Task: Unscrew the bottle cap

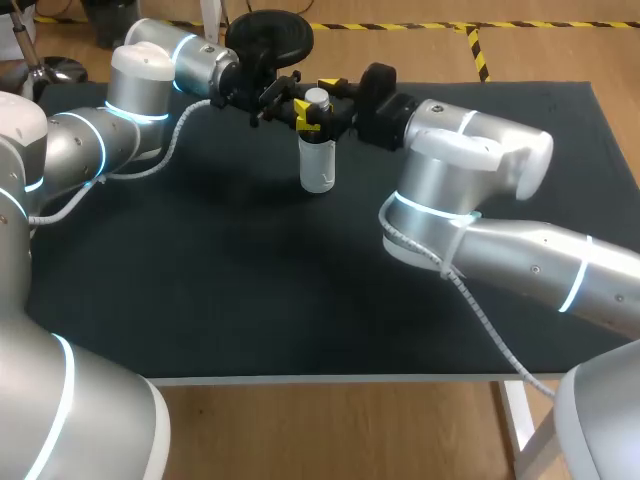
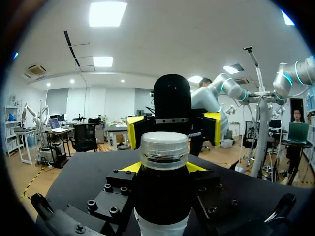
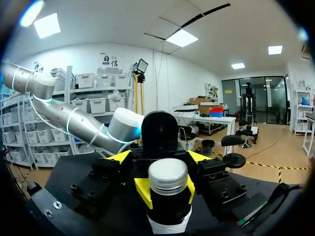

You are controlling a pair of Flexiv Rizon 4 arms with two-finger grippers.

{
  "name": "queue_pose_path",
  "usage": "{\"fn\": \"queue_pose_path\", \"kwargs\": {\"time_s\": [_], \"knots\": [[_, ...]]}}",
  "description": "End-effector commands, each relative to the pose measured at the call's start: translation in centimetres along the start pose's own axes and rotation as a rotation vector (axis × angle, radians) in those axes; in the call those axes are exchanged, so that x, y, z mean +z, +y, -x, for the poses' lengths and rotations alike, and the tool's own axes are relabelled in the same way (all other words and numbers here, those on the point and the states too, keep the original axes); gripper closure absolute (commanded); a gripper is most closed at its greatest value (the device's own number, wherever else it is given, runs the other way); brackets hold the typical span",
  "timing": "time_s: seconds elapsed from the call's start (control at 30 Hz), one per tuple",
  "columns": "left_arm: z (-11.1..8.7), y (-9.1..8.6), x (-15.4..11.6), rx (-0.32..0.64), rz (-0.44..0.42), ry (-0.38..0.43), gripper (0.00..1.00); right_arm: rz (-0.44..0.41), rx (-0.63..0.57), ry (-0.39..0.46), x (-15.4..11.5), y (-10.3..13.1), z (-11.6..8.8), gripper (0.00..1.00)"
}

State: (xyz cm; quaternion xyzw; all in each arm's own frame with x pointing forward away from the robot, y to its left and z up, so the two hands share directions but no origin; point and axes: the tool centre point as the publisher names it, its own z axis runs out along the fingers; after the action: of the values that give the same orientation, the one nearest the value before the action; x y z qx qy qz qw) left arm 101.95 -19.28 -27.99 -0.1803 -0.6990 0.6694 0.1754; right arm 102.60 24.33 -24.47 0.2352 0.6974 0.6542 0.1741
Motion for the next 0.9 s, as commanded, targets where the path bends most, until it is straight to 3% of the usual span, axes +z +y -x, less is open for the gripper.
{"fn": "queue_pose_path", "kwargs": {"time_s": [0.03, 0.1, 0.17, 0.2, 0.23, 0.43, 0.53, 0.9], "knots": [[0.8, 0.3, -0.4, 0.000, -0.006, 0.096, 1.00, 0.004, 0.001, 0.000, 0.2, -0.2, 0.1, 0.62], [0.8, 0.3, -0.4, 0.000, -0.006, 0.096, 1.00, 0.003, 0.002, 0.002, 0.1, -0.2, 0.1, 0.66], [0.8, 0.3, -0.4, 0.000, -0.006, 0.096, 1.00, 0.003, 0.003, 0.003, 0.1, -0.3, 0.1, 0.78], [0.8, 0.3, -0.4, 0.000, -0.006, 0.096, 1.00, 0.003, 0.003, 0.003, 0.0, -0.3, 0.1, 0.85], [0.8, 0.3, -0.4, 0.000, -0.006, 0.096, 1.00, 0.003, 0.004, 0.004, 0.0, -0.3, 0.2, 1.00], [0.8, 0.3, -0.4, 0.000, -0.006, 0.096, 1.00, -0.001, 0.001, 0.030, -0.1, -0.4, 0.5, 1.00], [0.8, 0.3, -0.4, 0.000, -0.006, 0.096, 1.00, -0.014, -0.005, 0.087, -0.2, -0.5, 0.8, 1.00], [0.8, 0.3, -0.4, 0.000, -0.006, 0.096, 1.00, -0.017, -0.082, 0.416, 0.3, -1.0, 2.5, 1.00]]}}
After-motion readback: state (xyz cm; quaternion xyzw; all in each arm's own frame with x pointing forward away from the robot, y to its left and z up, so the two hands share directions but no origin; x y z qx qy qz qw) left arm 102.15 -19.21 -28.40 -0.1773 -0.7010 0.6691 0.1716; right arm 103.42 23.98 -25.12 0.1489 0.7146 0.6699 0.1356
